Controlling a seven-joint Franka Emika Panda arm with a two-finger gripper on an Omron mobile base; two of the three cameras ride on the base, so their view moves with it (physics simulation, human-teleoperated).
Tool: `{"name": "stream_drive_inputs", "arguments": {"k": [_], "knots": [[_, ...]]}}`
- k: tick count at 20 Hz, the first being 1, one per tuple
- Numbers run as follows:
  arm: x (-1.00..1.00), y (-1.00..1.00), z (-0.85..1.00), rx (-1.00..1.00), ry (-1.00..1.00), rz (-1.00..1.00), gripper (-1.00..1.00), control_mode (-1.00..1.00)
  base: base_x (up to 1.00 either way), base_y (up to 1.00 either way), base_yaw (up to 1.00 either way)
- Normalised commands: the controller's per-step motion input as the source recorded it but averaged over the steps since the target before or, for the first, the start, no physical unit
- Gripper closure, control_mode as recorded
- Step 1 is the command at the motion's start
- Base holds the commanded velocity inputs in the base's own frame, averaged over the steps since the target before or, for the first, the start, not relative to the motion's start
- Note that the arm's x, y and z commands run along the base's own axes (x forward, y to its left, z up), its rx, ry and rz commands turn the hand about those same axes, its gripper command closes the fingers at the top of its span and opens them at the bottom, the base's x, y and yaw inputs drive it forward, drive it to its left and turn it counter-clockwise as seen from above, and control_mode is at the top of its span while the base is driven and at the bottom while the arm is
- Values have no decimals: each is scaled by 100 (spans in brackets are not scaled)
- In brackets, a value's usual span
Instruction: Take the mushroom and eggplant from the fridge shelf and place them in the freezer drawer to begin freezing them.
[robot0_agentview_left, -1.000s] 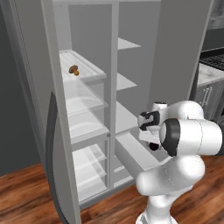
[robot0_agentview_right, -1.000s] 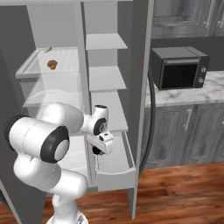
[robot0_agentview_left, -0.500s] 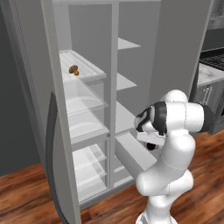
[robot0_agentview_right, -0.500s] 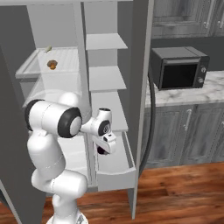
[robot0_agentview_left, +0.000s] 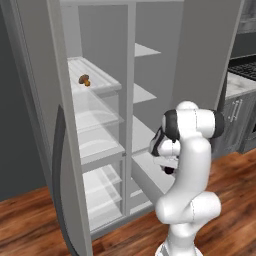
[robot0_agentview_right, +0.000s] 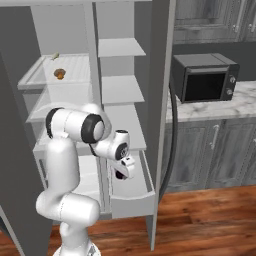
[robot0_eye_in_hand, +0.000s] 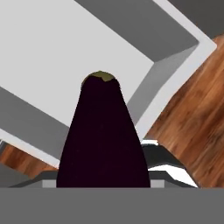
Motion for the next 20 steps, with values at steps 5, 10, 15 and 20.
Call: {"name": "stream_drive_inputs", "arguments": {"k": [5,10,15,20], "knots": [[44,-23,-45,0,0,0,100,-100,0,0,0],[27,-12,-55,0,0,0,100,-100,0,0,0],[42,-11,-56,0,0,0,100,-100,0,0,0],[48,-16,-53,0,0,0,100,-100,0,0,0]]}}
